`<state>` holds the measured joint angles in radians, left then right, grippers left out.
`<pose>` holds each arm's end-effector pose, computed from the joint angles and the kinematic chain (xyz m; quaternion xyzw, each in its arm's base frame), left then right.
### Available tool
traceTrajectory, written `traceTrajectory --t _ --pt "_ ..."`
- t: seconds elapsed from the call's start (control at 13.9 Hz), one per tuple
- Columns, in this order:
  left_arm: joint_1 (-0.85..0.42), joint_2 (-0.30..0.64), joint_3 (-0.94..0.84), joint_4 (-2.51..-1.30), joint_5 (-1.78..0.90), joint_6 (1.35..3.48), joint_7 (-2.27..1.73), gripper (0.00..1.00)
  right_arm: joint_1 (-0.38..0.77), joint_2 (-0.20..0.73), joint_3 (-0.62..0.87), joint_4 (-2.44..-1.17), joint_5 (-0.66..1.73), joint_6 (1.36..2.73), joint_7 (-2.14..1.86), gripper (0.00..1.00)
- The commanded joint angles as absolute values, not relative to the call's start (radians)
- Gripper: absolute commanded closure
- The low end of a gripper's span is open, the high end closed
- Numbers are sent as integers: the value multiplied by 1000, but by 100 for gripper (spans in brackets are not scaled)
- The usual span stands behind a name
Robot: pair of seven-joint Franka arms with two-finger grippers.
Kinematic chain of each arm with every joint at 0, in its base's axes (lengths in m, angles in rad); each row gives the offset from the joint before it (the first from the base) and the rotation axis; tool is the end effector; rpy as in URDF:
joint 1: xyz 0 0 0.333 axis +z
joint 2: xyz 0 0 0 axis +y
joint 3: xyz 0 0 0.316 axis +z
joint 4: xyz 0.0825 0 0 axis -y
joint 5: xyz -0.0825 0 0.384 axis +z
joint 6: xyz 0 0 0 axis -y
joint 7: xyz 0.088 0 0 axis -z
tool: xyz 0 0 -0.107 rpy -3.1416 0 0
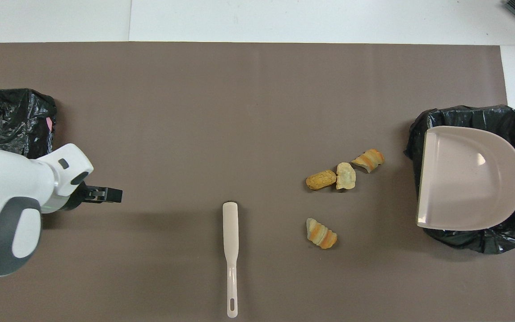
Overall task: Sweep and dump trash in bin
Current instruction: 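Return the dustpan to the table center with the right gripper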
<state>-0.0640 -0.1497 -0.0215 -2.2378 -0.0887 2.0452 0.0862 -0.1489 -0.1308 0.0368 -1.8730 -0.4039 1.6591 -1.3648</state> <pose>0.4902 -0.0471 0.4291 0.9970 -0.0645 -0.0214 0.0374 0.5057 -0.0950 0.5669 0.7776 0.5943 -0.1657 0.1213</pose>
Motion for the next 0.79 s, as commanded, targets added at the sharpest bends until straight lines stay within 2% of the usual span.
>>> traceTrajectory --t 0.0,0.14,0.36,0.72 --pt "12 -69 -35 -1992 -2 1845 184 0 -70 -124 43 -1913 -304 1683 -1095 100" --pt "21 0 -34 -1835 3 1781 189 0 23 -88 44 -1905 -296 1739 -839 100" --pt "15 3 -35 -1738 3 1708 189 0 97 18 44 -1864 -185 1819 -489 100" --pt "20 -3 -37 -1727 -31 1710 179 0 251 162 44 -1763 -14 1942 39 100"
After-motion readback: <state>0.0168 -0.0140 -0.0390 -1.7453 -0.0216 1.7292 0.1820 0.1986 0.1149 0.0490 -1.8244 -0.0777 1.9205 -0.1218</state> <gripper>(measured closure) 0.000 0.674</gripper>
